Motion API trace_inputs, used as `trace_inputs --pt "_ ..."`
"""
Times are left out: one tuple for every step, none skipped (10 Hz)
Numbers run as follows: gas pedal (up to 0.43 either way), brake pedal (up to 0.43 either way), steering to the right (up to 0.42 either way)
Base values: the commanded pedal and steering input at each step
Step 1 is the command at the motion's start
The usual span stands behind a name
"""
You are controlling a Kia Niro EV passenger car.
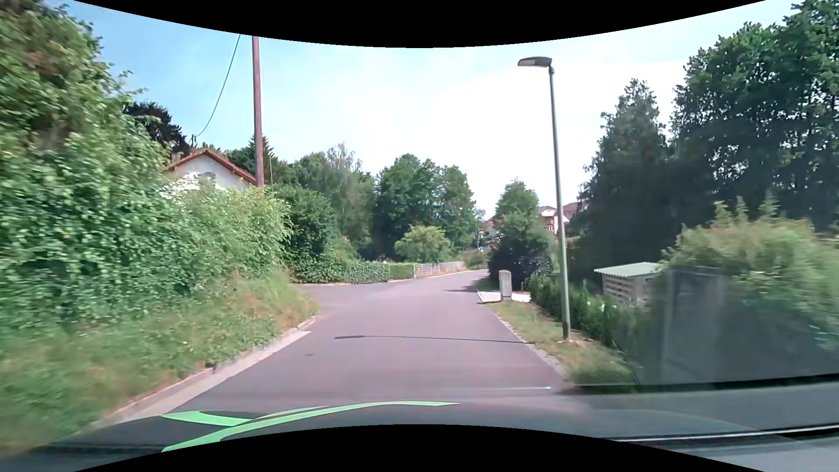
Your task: Follow the waypoints while adhering to traffic rules and regulations
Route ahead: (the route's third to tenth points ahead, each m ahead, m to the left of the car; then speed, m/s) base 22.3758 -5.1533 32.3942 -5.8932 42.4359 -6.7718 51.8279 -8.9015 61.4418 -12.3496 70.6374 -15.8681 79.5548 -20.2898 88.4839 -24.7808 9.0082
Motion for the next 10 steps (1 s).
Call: trace_inputs --pt "0.000 0.000 0.011" --pt "0.000 0.171 0.014" --pt "0.000 0.238 0.014" --pt "0.000 0.268 0.015" --pt "0.000 0.268 0.017" --pt "0.000 0.268 0.018" --pt "0.000 0.268 0.018" --pt "0.000 0.268 0.018" --pt "0.000 0.268 0.018" --pt "0.000 0.262 0.021"
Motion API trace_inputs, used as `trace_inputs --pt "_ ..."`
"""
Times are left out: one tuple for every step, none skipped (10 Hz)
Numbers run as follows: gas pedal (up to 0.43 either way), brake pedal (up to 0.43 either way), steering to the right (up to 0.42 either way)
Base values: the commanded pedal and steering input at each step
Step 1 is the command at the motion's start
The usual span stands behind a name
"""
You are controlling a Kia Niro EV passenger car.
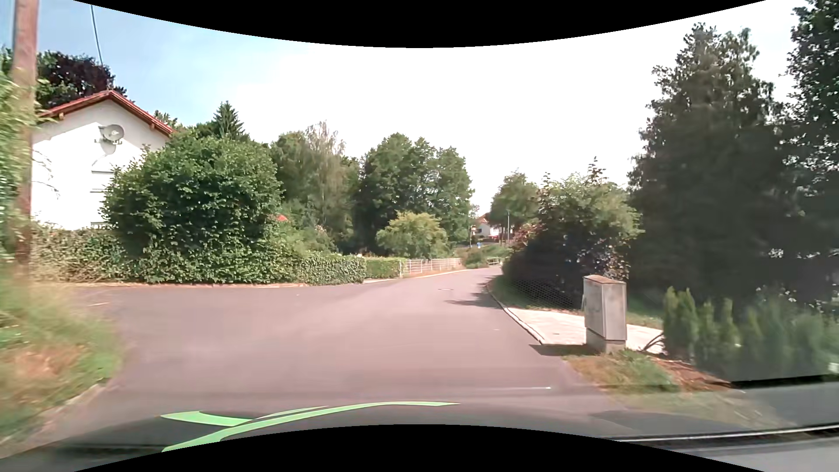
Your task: Follow the waypoints while adhering to traffic rules and regulations
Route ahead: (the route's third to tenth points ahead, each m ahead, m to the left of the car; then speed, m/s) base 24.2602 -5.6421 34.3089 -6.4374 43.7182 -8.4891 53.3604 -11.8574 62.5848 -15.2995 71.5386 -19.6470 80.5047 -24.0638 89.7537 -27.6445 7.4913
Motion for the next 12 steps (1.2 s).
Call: trace_inputs --pt "0.000 0.232 0.024" --pt "0.000 0.183 0.025" --pt "0.000 0.043 0.026" --pt "0.000 0.000 0.028" --pt "0.000 0.000 0.033" --pt "0.000 0.000 0.038" --pt "0.000 0.000 0.039" --pt "0.000 0.000 0.039" --pt "0.008 0.000 0.037" --pt "0.008 0.000 0.035" --pt "0.020 0.000 0.030" --pt "0.020 0.000 0.029"
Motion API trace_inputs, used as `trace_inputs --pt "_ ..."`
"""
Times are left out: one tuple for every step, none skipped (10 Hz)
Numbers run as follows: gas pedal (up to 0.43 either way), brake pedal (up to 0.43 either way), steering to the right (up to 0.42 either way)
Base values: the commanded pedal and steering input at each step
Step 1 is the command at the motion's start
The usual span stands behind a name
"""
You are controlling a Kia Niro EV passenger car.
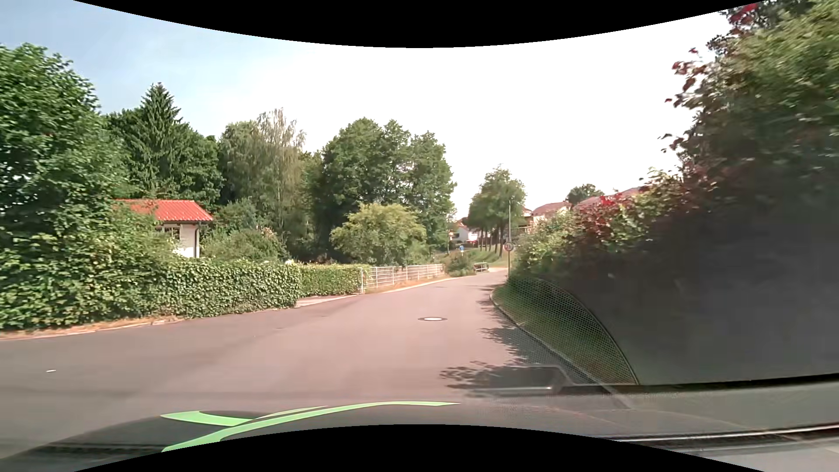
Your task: Follow the waypoints while adhering to traffic rules and regulations
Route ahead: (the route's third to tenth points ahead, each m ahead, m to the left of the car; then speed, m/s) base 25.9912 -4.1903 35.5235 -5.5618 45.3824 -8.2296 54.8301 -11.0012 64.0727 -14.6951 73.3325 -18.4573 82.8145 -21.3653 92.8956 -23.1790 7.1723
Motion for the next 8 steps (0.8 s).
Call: trace_inputs --pt "0.020 0.000 0.030" --pt "0.020 0.000 0.029" --pt "0.020 0.000 0.029" --pt "0.020 0.000 0.029" --pt "0.020 0.000 0.030" --pt "0.020 0.000 0.029" --pt "0.020 0.000 0.029" --pt "0.020 0.000 0.029"
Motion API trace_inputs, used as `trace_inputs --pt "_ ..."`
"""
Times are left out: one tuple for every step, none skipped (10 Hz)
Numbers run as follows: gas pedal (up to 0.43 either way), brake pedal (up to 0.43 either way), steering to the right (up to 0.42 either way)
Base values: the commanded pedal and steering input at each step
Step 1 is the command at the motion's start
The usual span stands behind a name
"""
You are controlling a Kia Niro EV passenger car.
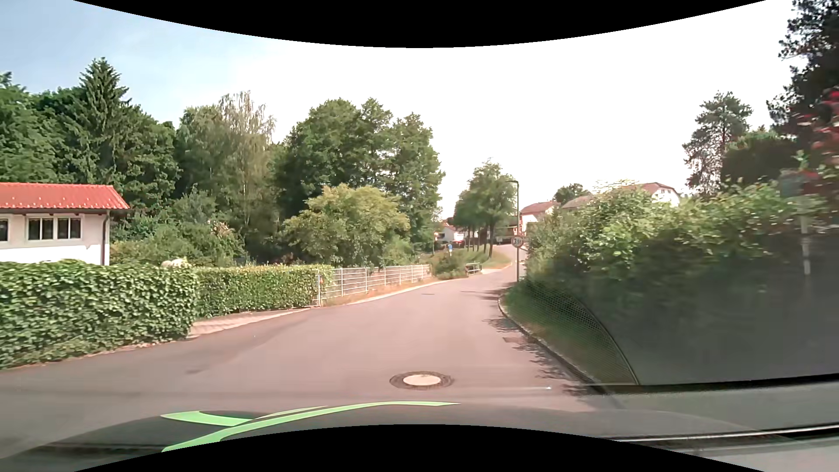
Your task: Follow the waypoints while adhering to traffic rules and regulations
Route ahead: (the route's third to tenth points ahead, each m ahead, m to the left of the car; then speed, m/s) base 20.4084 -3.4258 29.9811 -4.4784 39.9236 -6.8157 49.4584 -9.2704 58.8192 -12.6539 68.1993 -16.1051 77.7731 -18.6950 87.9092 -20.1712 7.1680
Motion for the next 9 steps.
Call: trace_inputs --pt "0.020 0.000 0.030" --pt "0.020 0.000 0.030" --pt "0.020 0.000 0.030" --pt "0.020 0.000 0.030" --pt "0.020 0.000 0.032" --pt "0.020 0.000 0.037" --pt "0.020 0.000 0.039" --pt "0.020 0.000 0.039" --pt "0.020 0.000 0.042"
